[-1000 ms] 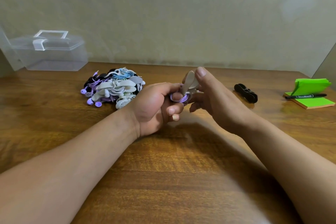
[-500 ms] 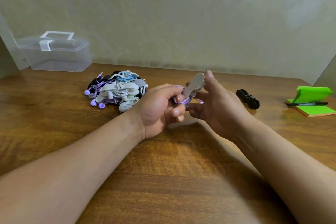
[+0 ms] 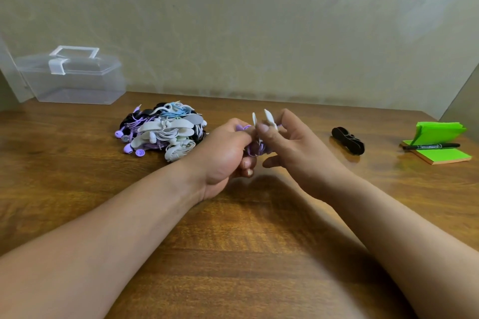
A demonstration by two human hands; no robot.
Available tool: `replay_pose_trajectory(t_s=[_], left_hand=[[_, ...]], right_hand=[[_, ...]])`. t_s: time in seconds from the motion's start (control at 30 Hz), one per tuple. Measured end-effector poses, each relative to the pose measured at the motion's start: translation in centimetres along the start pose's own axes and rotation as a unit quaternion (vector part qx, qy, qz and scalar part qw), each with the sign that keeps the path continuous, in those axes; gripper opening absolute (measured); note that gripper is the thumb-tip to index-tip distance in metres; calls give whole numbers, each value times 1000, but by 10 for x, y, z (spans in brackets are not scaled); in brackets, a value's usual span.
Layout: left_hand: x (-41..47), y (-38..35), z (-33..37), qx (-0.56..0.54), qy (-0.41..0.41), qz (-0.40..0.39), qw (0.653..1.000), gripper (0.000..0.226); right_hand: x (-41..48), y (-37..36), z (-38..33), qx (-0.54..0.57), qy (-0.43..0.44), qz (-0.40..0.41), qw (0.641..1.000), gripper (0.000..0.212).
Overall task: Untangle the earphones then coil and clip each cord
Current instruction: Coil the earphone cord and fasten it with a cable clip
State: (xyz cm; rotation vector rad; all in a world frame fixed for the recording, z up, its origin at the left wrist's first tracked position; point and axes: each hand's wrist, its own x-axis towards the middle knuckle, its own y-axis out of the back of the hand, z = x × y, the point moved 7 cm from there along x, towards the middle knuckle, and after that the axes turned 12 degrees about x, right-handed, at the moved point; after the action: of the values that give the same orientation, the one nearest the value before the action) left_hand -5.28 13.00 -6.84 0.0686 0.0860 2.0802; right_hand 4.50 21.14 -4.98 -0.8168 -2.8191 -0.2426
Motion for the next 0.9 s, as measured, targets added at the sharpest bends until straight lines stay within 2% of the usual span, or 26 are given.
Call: replay_pose_trajectory(t_s=[0.1,0.2,0.3,0.37,0.47,0.57,0.7,0.77,0.9], left_hand=[[0,2,3,40,-20,22,999,8],[1,3,3,29,-17,25,999,9],[4,2,-3,-78,32,-10,996,13],[6,1,-6,-129,54,-35,990,29],[7,5,-8,-86,48,-40,994,41],[7,7,-7,-9,32,-23,999,30],[6,8,-4,90,5,5,996,23],[6,8,-3,92,-7,7,996,25],[6,7,-3,35,-3,-25,999,31]], right_hand=[[0,-2,-5,-27,29,4,999,28],[-1,-6,-6,-30,43,-6,999,26],[-1,-5,-7,-23,58,-2,998,22],[-1,-4,-8,-23,62,-6,998,20],[-2,-2,-8,-30,61,-13,998,17],[-3,-2,-4,-18,43,-19,999,18],[-1,-4,2,62,-14,-19,998,34],[0,-5,4,112,-36,-24,993,32],[0,-7,3,176,-50,-40,982,14]])
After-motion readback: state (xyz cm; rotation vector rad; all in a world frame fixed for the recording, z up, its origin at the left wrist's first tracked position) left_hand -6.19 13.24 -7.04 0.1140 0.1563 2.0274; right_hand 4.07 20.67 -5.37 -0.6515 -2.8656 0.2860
